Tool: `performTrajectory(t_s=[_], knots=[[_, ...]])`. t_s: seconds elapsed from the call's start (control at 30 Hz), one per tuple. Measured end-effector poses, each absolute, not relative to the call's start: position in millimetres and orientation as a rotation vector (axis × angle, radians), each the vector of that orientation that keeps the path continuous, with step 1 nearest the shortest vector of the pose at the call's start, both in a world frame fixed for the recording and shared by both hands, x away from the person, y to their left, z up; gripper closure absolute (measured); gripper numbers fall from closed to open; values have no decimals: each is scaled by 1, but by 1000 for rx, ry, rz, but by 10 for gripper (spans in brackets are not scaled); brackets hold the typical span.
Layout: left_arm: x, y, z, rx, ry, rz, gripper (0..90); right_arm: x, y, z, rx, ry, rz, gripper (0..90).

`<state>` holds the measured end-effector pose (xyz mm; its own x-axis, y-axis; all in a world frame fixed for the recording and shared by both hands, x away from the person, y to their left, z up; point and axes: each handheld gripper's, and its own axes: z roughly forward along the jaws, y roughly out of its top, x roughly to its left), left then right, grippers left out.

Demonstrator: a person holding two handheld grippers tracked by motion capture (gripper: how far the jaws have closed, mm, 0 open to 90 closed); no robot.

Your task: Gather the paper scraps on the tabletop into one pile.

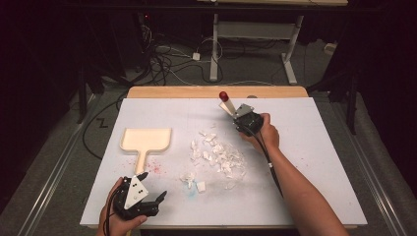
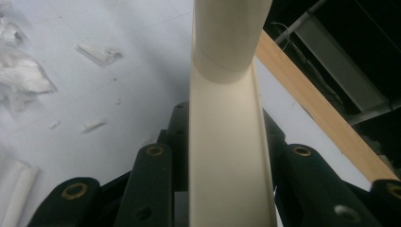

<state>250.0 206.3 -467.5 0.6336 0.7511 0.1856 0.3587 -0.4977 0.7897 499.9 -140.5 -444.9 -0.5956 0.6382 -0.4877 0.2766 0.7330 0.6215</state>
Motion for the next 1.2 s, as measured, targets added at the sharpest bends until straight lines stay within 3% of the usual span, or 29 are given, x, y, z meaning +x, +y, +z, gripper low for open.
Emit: performTrajectory(t_s=[0.33,0.73,0.93,1.2], knots=[[250,206,-468,2123,860,671,168,469,-124,-444,528,2358,871,680],[251,206,-467,2128,854,670,168,378,-141,-428,145,2454,872,681],[253,203,-467,2132,843,670,168,385,-146,-413,189,2375,926,681],[256,204,-467,2130,841,659,168,428,-131,-415,301,2331,902,681]])
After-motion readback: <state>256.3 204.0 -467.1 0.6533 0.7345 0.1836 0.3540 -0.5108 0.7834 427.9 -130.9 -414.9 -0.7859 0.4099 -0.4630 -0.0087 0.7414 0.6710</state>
